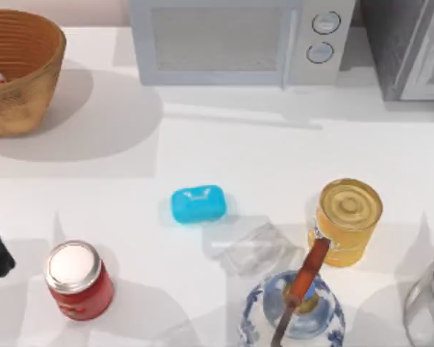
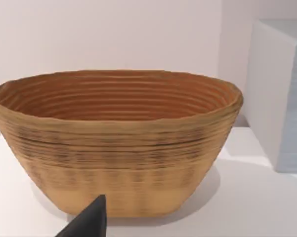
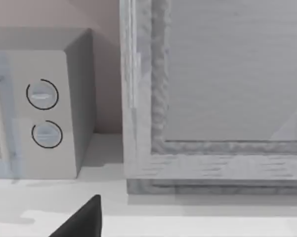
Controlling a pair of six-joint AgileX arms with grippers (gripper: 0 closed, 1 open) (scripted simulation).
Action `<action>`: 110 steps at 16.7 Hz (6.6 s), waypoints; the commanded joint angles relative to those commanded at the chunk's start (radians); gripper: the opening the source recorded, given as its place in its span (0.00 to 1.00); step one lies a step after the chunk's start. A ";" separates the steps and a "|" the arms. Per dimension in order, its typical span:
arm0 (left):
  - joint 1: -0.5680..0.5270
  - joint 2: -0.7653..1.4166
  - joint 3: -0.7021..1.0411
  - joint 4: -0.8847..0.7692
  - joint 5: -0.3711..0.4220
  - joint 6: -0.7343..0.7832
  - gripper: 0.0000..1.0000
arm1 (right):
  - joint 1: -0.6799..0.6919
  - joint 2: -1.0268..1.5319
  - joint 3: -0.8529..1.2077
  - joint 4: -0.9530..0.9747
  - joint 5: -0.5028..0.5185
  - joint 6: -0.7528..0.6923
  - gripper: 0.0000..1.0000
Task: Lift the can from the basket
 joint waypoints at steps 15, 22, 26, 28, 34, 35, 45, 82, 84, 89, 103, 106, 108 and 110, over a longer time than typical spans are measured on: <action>0.068 0.758 0.695 -0.389 0.034 0.042 1.00 | 0.000 0.000 0.000 0.000 0.000 0.000 1.00; 0.108 1.463 1.353 -0.749 0.066 0.085 1.00 | 0.000 0.000 0.000 0.000 0.000 0.000 1.00; 0.124 1.850 1.718 -0.942 0.078 0.111 1.00 | 0.000 0.000 0.000 0.000 0.000 0.000 1.00; 0.129 2.024 1.884 -1.027 0.083 0.123 1.00 | 0.000 0.000 0.000 0.000 0.000 0.000 1.00; 0.137 2.399 2.264 -1.207 0.089 0.152 1.00 | 0.000 0.000 0.000 0.000 0.000 0.000 1.00; 0.138 2.436 2.304 -1.224 0.090 0.155 1.00 | 0.000 0.000 0.000 0.000 0.000 0.000 1.00; 0.135 2.504 2.356 -1.233 0.090 0.157 1.00 | 0.000 0.000 0.000 0.000 0.000 0.000 1.00; 0.128 2.427 2.188 -1.025 0.083 0.140 0.00 | 0.000 0.000 0.000 0.000 0.000 0.000 1.00; 0.122 2.315 2.092 -0.971 0.079 0.133 0.00 | 0.000 0.000 0.000 0.000 0.000 0.000 1.00; 0.098 1.869 1.684 -0.790 0.065 0.108 0.00 | 0.000 0.000 0.000 0.000 0.000 0.000 1.00; 0.017 0.251 0.236 -0.167 0.013 0.016 0.00 | 0.000 0.000 0.000 0.000 0.000 0.000 1.00; 0.006 0.078 0.072 -0.059 0.004 0.005 0.00 | 0.000 0.000 0.000 0.000 0.000 0.000 1.00; 0.001 0.018 0.016 -0.015 0.001 0.001 0.00 | 0.000 0.000 0.000 0.000 0.000 0.000 1.00; 0.000 0.000 0.000 0.000 0.000 0.000 0.00 | 0.000 0.000 0.000 0.000 0.000 0.000 1.00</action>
